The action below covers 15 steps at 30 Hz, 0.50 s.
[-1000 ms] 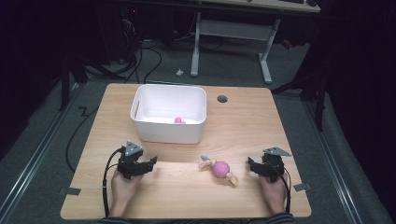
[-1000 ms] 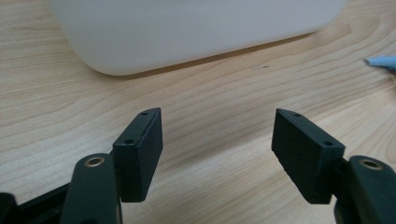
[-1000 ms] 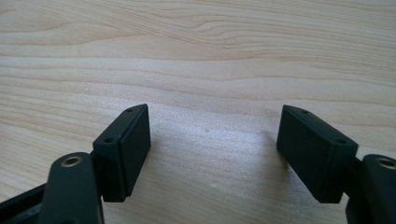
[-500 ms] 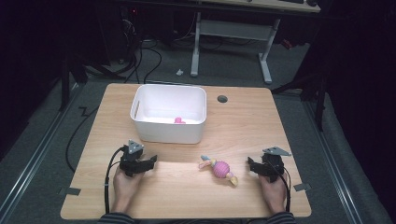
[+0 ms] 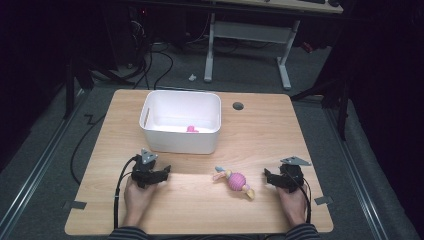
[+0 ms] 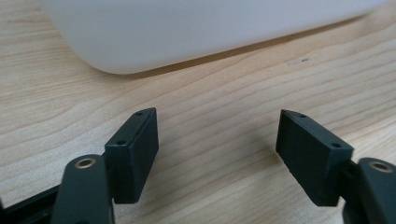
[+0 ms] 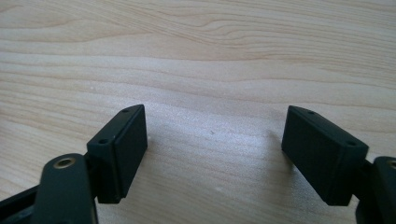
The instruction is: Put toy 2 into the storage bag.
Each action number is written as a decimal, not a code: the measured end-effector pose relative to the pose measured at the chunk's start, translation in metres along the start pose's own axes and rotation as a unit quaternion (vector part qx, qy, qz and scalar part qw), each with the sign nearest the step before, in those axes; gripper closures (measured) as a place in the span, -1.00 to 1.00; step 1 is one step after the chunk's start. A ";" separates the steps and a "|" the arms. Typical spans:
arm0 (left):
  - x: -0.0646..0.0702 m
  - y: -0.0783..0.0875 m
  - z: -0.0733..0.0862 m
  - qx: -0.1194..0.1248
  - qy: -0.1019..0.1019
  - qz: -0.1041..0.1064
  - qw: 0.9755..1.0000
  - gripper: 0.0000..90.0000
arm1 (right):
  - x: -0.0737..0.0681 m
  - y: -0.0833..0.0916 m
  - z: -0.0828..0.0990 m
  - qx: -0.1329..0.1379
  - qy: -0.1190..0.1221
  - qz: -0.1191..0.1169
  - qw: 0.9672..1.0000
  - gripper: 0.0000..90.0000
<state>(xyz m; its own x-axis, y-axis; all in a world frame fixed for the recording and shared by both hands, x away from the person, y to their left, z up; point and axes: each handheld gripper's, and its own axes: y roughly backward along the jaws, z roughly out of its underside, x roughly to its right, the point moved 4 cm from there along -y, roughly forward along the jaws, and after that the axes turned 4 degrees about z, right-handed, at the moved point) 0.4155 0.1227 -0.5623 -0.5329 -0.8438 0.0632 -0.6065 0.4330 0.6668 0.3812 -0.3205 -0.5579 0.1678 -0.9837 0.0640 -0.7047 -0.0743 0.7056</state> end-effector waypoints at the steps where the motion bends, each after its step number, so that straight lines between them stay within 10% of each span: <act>1: 0.001 0.000 0.000 -0.002 -0.006 0.001 1.000 -0.37 | 0.000 0.000 0.000 0.000 0.000 0.000 1.000 -0.50; 15: 0.001 0.000 0.000 -0.001 -0.005 0.003 1.000 -0.38 | 0.002 0.014 0.001 -0.007 -0.014 -0.026 1.000 -0.35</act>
<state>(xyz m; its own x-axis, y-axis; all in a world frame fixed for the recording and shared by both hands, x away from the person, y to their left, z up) 0.4151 0.1217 -0.5625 -0.5428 -0.8377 0.0597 -0.6017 0.4375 0.6683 0.3708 -0.3242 -0.5486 0.1842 -0.9829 0.0083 -0.6862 -0.1225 0.7170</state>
